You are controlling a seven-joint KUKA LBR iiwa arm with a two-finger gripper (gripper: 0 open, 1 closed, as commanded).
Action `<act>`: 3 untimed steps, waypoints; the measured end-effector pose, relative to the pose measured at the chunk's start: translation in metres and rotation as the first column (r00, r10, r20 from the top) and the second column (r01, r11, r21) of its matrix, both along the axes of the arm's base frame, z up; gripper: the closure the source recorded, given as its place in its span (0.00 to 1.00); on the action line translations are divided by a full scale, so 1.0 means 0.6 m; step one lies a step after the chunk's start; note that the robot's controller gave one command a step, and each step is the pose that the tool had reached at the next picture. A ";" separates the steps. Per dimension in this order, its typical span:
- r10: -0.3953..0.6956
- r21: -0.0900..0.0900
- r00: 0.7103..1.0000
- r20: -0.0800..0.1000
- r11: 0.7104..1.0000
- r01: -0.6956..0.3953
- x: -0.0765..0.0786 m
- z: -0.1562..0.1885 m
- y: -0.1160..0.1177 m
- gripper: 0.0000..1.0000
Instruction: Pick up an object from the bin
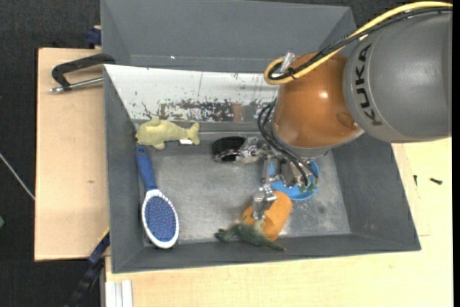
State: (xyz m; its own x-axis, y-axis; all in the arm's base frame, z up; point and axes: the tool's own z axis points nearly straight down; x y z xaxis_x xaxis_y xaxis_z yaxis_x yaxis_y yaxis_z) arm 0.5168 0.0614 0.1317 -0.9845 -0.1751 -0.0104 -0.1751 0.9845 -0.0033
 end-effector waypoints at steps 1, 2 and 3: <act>0.050 0.007 0.999 -0.010 0.999 -0.050 -0.016 -0.028 -0.069 0.00; 0.084 0.008 0.996 -0.003 0.996 -0.084 -0.018 -0.044 -0.085 0.00; 0.236 -0.001 0.972 -0.004 0.972 -0.236 0.017 -0.027 -0.171 0.00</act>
Offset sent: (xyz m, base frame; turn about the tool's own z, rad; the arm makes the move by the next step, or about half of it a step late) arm -0.0118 -0.0433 -0.0209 -0.0546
